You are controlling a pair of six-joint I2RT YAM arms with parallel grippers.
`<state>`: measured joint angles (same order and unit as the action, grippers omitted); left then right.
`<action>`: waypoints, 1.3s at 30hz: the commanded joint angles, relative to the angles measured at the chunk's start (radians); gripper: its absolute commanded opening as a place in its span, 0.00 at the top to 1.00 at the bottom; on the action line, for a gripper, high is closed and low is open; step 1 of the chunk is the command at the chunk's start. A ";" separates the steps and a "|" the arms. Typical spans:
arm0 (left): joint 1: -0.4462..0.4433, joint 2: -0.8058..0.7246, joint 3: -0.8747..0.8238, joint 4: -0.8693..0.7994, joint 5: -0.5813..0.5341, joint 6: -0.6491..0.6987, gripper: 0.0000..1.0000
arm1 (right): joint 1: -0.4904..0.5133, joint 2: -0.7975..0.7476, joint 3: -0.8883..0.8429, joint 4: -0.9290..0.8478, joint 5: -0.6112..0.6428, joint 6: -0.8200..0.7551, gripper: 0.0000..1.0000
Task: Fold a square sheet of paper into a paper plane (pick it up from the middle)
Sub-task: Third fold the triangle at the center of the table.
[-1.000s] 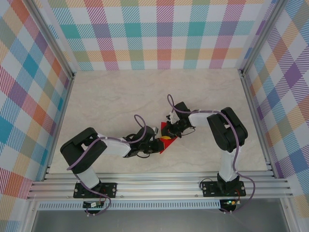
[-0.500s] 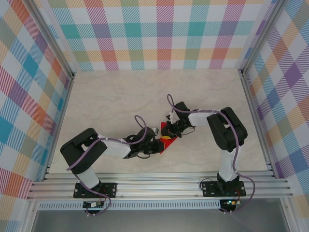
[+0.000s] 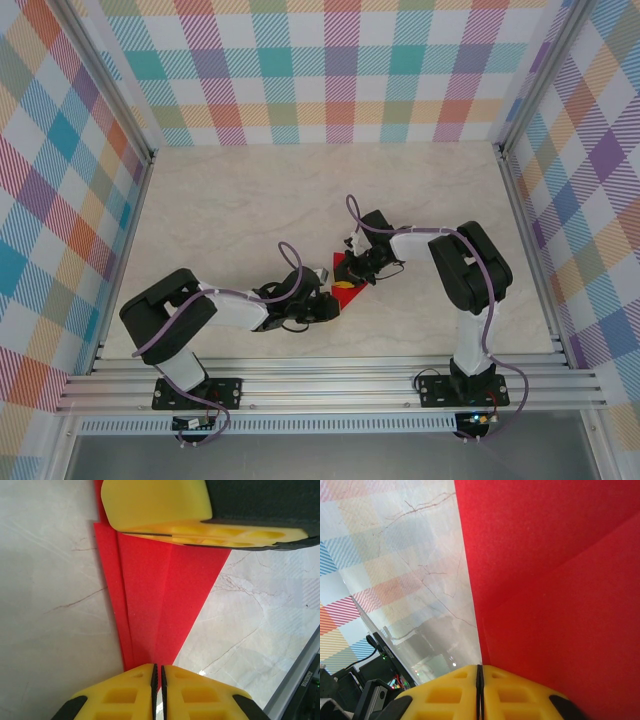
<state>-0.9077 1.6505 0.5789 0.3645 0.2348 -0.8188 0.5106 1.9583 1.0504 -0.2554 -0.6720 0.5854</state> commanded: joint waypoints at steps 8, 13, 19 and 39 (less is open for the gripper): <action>-0.045 -0.019 -0.043 -0.351 0.084 0.021 0.86 | -0.007 0.068 -0.015 -0.052 0.142 -0.021 0.89; -0.045 -0.068 -0.018 -0.443 0.011 0.023 0.88 | -0.007 0.070 -0.015 -0.048 0.137 -0.017 0.89; -0.043 -0.239 -0.002 -0.465 -0.056 0.027 0.88 | -0.008 0.074 -0.010 -0.048 0.135 -0.009 0.90; -0.037 0.003 0.176 -0.180 -0.114 0.117 0.84 | -0.007 0.072 -0.007 -0.034 0.120 0.033 0.89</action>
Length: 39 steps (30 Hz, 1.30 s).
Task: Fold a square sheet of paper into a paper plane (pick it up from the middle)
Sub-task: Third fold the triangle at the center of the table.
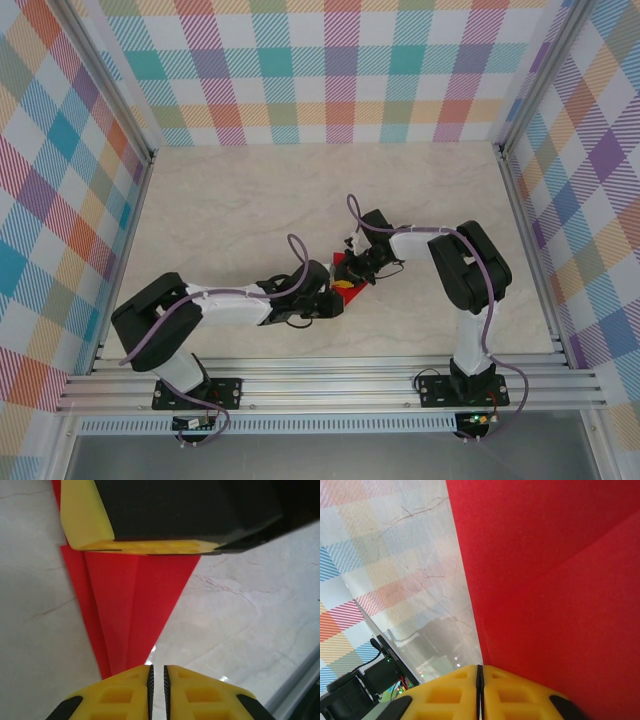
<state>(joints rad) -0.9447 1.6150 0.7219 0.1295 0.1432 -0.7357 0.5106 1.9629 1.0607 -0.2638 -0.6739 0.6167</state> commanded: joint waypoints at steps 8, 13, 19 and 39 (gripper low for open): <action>0.012 0.069 0.004 0.088 -0.079 0.036 0.85 | -0.007 0.064 -0.023 -0.027 0.123 -0.002 0.89; 0.012 0.092 -0.036 0.039 -0.128 0.007 0.87 | -0.007 0.055 -0.021 -0.029 0.119 -0.002 0.89; 0.012 0.134 -0.098 0.044 -0.143 -0.057 0.91 | -0.007 0.022 -0.011 -0.039 0.107 -0.005 0.88; 0.012 0.163 -0.132 0.034 -0.130 -0.107 0.95 | -0.064 -0.220 -0.057 -0.023 0.027 -0.038 0.83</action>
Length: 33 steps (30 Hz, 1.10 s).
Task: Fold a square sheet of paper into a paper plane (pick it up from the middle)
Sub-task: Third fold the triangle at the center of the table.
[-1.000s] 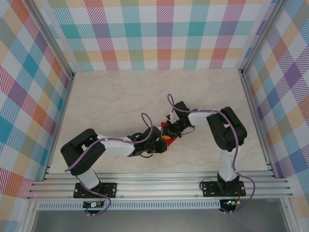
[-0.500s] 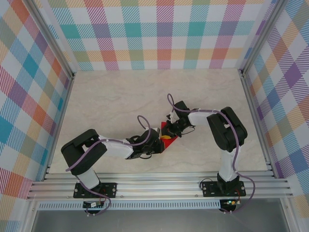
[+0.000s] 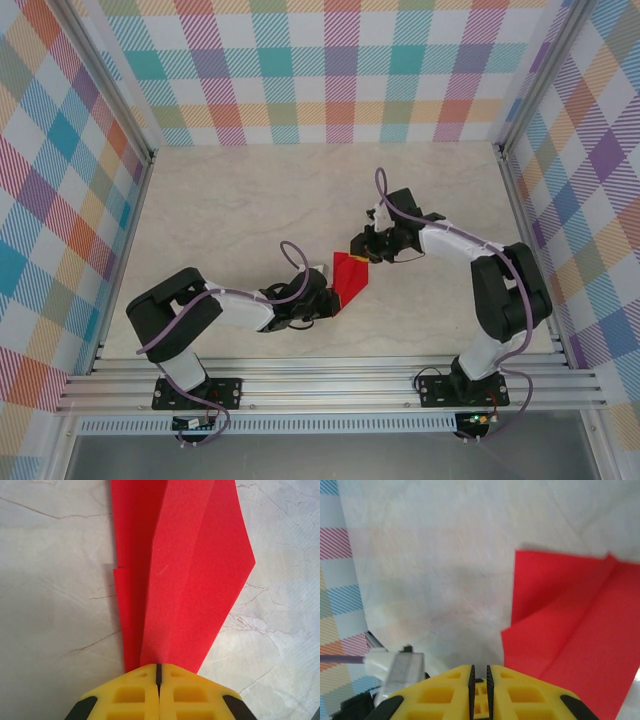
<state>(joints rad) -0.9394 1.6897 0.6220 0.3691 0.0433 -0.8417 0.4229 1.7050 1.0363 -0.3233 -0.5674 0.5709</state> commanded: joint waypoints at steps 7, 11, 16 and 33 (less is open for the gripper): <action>0.007 0.090 -0.033 -0.216 -0.028 -0.003 0.95 | 0.051 0.122 -0.043 0.092 -0.095 0.019 0.83; 0.007 0.091 -0.034 -0.228 -0.028 -0.005 0.95 | 0.051 0.177 -0.007 0.055 -0.032 -0.013 0.84; 0.007 0.091 -0.044 -0.234 -0.025 -0.006 0.96 | 0.051 0.224 0.029 0.032 0.047 -0.034 0.85; 0.006 0.094 -0.096 -0.240 -0.022 -0.017 0.99 | 0.019 0.304 0.174 -0.042 0.133 -0.054 0.85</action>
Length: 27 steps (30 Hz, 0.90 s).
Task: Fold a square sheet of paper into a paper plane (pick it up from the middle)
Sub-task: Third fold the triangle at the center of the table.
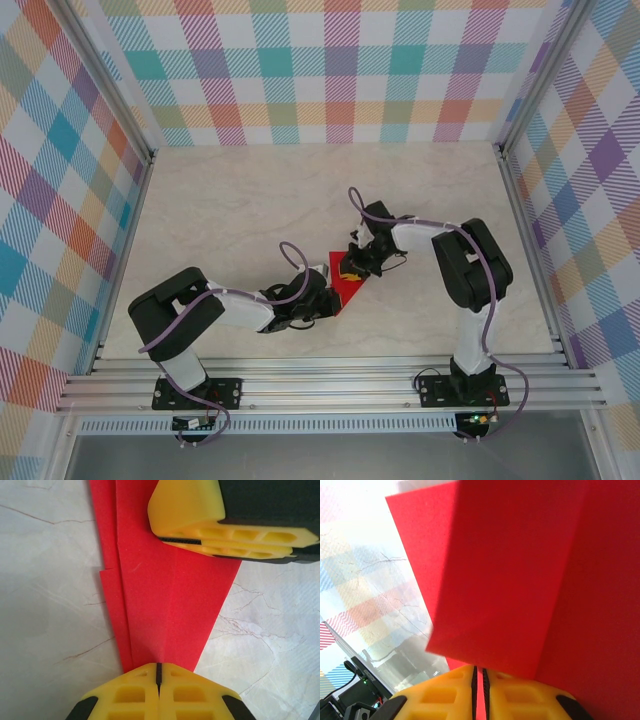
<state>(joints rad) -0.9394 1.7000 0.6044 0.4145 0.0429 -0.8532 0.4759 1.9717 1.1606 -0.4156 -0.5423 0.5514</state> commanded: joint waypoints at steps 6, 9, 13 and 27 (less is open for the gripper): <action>0.005 0.086 -0.087 -0.284 -0.021 -0.006 0.99 | -0.061 0.056 0.087 0.049 0.099 -0.033 0.85; 0.005 0.083 -0.092 -0.282 -0.020 -0.006 0.99 | -0.071 0.073 0.107 0.047 0.096 -0.037 0.85; 0.005 0.081 -0.092 -0.284 -0.017 -0.003 0.99 | -0.088 0.103 0.129 0.052 0.097 -0.040 0.85; 0.004 0.082 -0.094 -0.284 -0.010 -0.004 0.99 | -0.154 0.154 0.193 0.072 0.075 -0.060 0.85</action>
<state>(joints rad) -0.9394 1.7000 0.5919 0.4290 0.0433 -0.8532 0.3683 2.0819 1.3132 -0.4431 -0.5838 0.5327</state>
